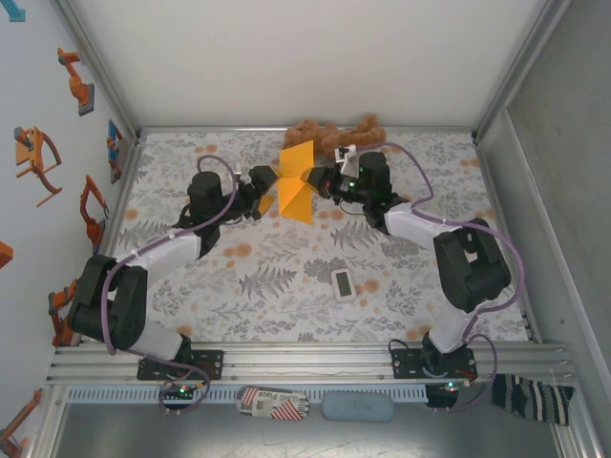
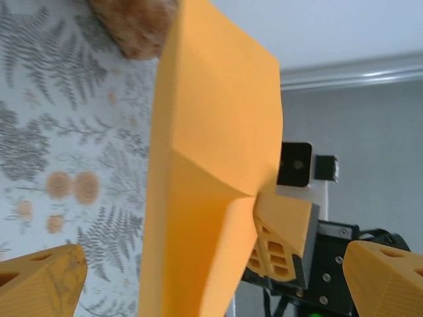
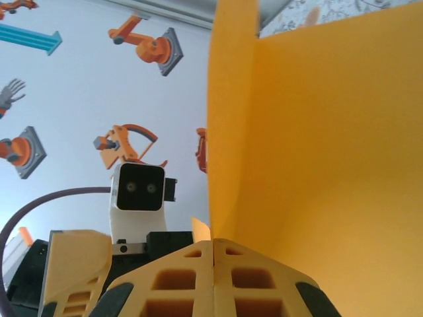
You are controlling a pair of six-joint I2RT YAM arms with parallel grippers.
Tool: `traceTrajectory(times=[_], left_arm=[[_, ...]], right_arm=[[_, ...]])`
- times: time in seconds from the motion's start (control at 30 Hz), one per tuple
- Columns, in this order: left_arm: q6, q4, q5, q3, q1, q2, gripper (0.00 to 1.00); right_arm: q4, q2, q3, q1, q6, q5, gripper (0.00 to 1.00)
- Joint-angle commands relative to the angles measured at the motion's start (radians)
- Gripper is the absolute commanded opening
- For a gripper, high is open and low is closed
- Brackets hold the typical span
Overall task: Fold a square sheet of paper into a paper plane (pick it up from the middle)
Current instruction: Turn over the paper at the center of the table.
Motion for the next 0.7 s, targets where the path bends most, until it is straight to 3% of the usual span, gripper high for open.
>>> traceTrajectory(times=[0.0,0.17,0.33,0.67], left_arm=[[-0.044,0.083,0.062,-0.001,-0.027,0.007,0.99],[-0.072,0.176,0.093,0.007,-0.046,0.048,0.97],[-0.096,0.247,0.093,-0.010,-0.039,0.056,0.80],[-0.095,0.232,0.102,0.010,-0.033,0.079,0.48]], right_arm=[[0.085,-0.038,0.035,-0.007,0.062,-0.044,0.00],[0.101,-0.039,0.039,-0.008,0.079,-0.051,0.00],[0.101,-0.044,0.023,-0.015,0.081,-0.054,0.00],[0.099,-0.053,-0.001,-0.028,0.083,-0.064,0.00]])
